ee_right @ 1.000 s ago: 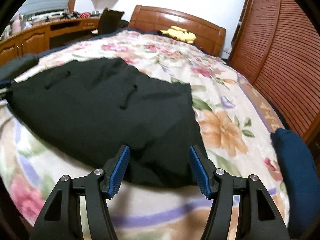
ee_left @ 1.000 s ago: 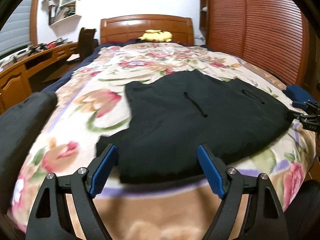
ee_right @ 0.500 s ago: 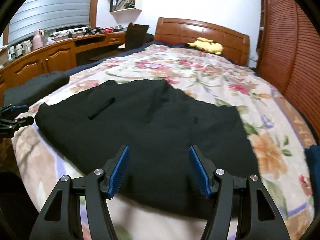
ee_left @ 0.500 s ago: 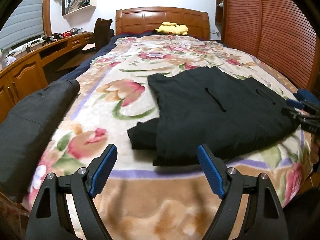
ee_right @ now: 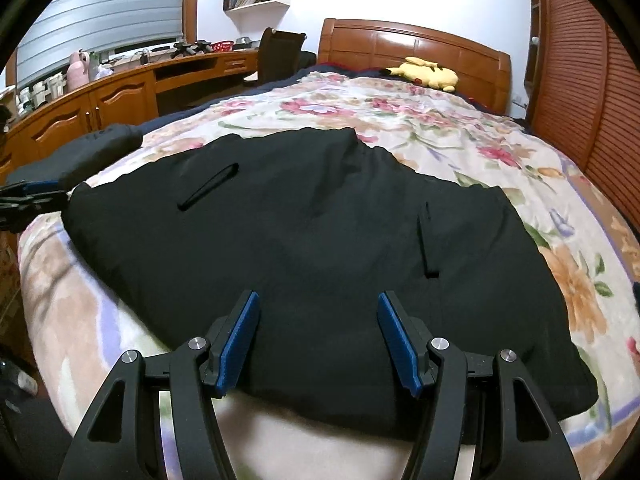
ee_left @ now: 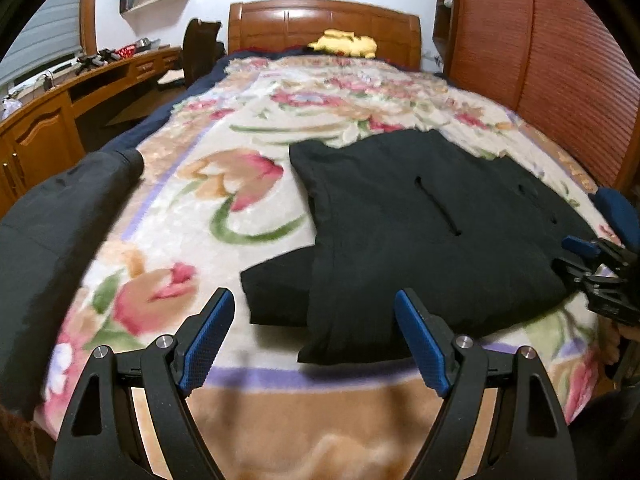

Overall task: Fold large clothes
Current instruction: 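Move the open left tool to the edge of the folded black coat, then grasp the coat edge with the left tool and fold it over the coat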

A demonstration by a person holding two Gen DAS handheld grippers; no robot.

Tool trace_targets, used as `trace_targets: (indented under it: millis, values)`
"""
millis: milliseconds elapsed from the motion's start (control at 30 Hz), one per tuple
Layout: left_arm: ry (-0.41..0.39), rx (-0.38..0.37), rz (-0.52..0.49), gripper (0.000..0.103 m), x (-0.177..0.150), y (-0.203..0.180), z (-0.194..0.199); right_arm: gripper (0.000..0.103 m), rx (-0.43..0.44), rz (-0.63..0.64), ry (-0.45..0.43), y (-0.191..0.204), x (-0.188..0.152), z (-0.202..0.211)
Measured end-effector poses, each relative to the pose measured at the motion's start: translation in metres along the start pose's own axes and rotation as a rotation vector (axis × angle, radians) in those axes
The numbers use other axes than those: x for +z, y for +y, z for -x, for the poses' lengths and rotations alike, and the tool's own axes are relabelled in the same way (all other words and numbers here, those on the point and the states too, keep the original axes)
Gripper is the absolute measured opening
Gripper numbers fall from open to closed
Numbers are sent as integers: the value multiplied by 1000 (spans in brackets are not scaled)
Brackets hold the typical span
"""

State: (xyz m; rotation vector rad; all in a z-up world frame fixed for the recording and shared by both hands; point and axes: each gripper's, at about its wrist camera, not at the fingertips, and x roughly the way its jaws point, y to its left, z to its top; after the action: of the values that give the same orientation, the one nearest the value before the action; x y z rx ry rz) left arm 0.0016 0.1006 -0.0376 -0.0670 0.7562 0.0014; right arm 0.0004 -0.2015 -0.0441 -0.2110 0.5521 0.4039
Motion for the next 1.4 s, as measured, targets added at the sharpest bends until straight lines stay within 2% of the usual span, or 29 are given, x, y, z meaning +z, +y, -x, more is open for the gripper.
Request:
trace_targets:
  millis: [100,233,467,633,733,800,833,900,967,1100,1300,1400]
  values:
    - [35,-15,18,83,-3,-1,-15,64,-15,21,17,1,1,6]
    - [43,-28,48,83,-6,-3,-18,64,-47,41,18,7,1,10]
    - [102,-95,140,83,-14,4,-27,64,-57,7,20,9,3,10]
    - [105,-98,153,79,-19,4,-25,64,-78,10,20,15,0,15]
    - [109,-122,182,69,-21,3,-24,64,-87,20,24,15,-4,21]
    - [117,-157,195,54,-19,3,-25,64,-86,26,26,12,-7,26]
    - [122,-167,199,50,-18,3,-26,64,-88,29,31,10,-9,27]
    - [125,-188,204,33,-14,1,-24,64,-103,25,37,2,-8,30]
    - [119,-194,202,28,-7,-4,-15,64,-108,-21,37,-9,-7,34]
    - [64,-152,118,24,15,-24,9,64,-74,-108,20,-22,-1,39]
    - [-32,-147,32,21,47,-58,46,64,-63,-135,25,-25,0,35]
    - [-67,-144,-33,20,64,-88,58,64,-59,-131,20,-26,1,36]
